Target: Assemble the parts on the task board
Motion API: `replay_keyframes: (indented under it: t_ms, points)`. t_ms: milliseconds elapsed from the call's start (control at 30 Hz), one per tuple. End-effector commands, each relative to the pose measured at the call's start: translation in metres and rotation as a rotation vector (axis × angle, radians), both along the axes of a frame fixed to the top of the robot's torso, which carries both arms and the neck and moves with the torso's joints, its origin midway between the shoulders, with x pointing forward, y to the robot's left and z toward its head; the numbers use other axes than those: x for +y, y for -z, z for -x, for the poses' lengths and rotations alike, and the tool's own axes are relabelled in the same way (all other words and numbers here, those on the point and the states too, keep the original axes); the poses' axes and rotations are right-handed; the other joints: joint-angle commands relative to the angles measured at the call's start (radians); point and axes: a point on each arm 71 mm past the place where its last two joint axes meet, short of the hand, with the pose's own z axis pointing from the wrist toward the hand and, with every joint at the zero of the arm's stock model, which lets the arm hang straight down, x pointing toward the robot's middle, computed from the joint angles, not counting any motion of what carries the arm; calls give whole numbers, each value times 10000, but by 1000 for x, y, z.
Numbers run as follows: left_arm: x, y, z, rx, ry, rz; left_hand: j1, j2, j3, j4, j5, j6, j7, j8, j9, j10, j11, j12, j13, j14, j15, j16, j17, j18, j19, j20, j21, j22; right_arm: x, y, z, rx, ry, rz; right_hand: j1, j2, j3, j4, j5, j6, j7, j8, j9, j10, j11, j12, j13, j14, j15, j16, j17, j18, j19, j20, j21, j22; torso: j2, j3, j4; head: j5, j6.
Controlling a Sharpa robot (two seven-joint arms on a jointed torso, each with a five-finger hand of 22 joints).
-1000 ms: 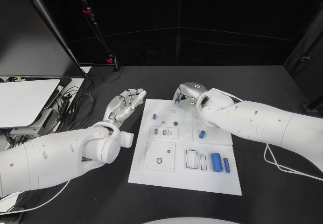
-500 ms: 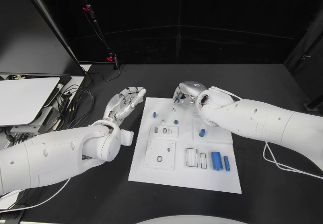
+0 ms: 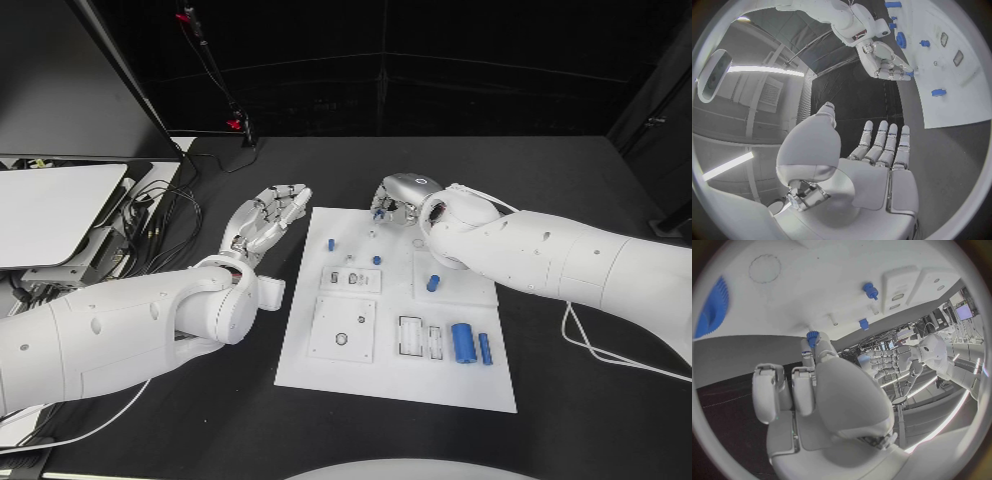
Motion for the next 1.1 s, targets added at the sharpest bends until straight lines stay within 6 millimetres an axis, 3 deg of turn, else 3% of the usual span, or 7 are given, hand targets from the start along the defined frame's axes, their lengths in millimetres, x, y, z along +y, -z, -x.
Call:
replay_keyframes:
  t_ms: [33, 467, 800, 967, 1100]
  points:
    - [0, -25, 8, -3515, 306, 861, -25, 90, 59, -11, 55, 37, 1576, 8, -9, 22, 68, 51, 1, 12, 55, 30, 14, 108, -13, 38, 50, 8, 0, 0, -1, 170, 120, 94, 2, -79, -14, 62, 35, -20, 49, -33, -10, 18, 42, -64, -6, 810, 83, -34, 1285, -68, 468, 46, 12, 1838, -4, 4, 15, 14, -37]
    - [0, -25, 8, -3506, 292, 846, -11, 130, 71, -13, 66, 38, 1578, 3, -10, 25, 76, 52, 0, 15, 65, 34, 15, 105, -15, 46, 59, 14, 3, 2, 0, 345, 30, 217, -97, -193, -36, 182, 33, -73, 54, -158, -15, -13, 64, -141, -6, 795, 104, -54, 1215, -59, 446, 72, -8, 1810, -24, -8, 7, 14, -78]
    - [0, -25, 8, -3479, 294, 841, 0, 154, 78, -14, 73, 41, 1581, 1, -11, 30, 81, 54, 1, 18, 72, 37, 15, 104, -13, 51, 67, 21, 3, 4, -1, 549, 253, 455, -228, -430, -93, 347, 29, -364, -32, -468, -36, -393, 133, -180, -11, 754, 154, -111, 1012, -26, 363, 115, -81, 1700, -27, -17, 1, 19, -92]
    - [0, -24, 7, -3453, 289, 830, 7, 166, 81, -16, 78, 42, 1582, -1, -11, 32, 86, 55, 1, 20, 77, 39, 15, 103, -15, 55, 69, 21, 3, 4, -1, 491, 201, 449, -919, -885, -474, 454, 33, -948, -195, -882, -51, -905, 264, -174, -2, 612, 238, -304, 330, 74, 113, 187, -302, 1360, -27, -16, 3, 21, -103]
    - [0, -24, 7, -3438, 282, 821, 9, 168, 82, -16, 79, 43, 1583, -1, -11, 33, 86, 55, 1, 20, 78, 39, 15, 102, -16, 56, 69, 21, 3, 2, -1, 267, 136, 304, -1544, -1083, -639, 425, 23, -1246, -296, -1095, -32, -1282, 305, -153, 14, 543, 261, -413, 14, 115, 14, 224, -407, 1220, -28, -17, 1, 22, -107]
